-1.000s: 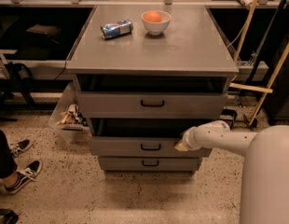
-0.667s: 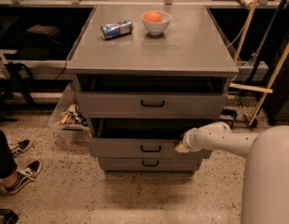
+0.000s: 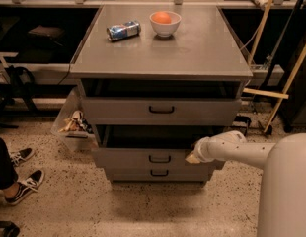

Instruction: Open middle drawer

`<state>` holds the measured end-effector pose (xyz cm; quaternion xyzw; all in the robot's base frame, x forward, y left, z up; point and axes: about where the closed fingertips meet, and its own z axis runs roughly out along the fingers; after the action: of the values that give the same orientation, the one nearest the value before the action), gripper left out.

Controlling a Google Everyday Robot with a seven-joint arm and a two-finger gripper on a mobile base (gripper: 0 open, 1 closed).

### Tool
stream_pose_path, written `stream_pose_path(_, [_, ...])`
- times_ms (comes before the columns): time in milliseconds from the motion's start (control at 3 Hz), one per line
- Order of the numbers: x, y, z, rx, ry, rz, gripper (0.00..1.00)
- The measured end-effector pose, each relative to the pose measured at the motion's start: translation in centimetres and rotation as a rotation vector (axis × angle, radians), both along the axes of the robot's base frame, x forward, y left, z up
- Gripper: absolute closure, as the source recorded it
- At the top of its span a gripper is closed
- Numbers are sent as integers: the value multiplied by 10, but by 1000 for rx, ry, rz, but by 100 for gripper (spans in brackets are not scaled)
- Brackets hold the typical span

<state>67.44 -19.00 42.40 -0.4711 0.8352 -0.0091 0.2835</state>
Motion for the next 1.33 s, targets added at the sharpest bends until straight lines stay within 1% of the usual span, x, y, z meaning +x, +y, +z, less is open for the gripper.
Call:
stream_pose_path(1000, [-7, -1, 2, 5, 2, -6, 100])
stream_pose_path(1333, [-14, -3, 1, 9, 1, -7, 100])
